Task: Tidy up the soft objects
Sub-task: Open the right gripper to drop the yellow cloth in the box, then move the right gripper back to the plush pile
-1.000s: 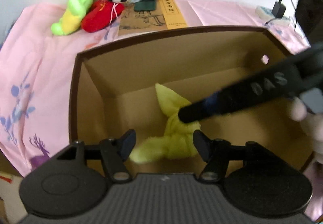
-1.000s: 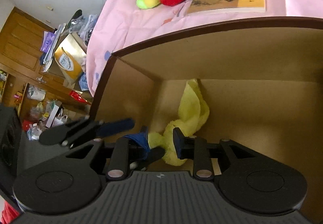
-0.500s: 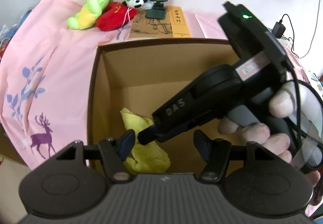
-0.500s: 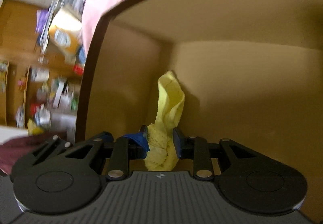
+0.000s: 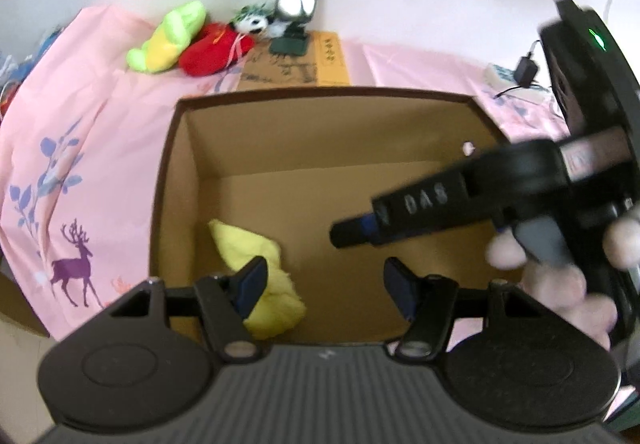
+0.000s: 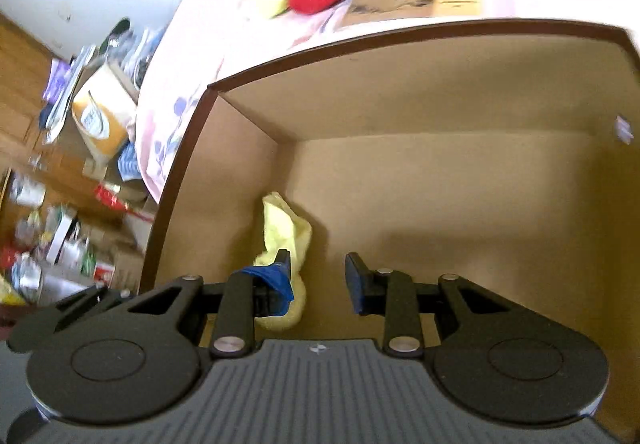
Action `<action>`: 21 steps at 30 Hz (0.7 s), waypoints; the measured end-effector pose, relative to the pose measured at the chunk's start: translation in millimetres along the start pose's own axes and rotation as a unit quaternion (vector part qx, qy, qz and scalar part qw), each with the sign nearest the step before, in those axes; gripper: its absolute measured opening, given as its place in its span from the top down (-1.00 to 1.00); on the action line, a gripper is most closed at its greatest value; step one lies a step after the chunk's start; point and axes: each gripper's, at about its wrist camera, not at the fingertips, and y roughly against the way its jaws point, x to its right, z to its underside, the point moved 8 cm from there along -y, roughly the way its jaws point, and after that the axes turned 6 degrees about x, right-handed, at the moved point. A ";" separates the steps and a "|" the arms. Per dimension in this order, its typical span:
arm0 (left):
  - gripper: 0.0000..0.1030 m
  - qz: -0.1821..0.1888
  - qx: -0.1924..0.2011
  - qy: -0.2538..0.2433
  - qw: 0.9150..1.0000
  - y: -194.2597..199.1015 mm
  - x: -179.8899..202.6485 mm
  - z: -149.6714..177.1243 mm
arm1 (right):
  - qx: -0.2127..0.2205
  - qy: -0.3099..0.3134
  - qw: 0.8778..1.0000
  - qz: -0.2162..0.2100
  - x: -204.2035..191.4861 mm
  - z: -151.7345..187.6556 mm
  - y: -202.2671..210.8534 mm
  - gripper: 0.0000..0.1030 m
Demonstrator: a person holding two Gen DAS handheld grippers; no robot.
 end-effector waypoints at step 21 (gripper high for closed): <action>-0.34 0.079 0.029 -0.081 0.993 45.5 58.5 3.2 | 0.127 -0.063 0.988 0.056 30.6 29.8 81.1 0.76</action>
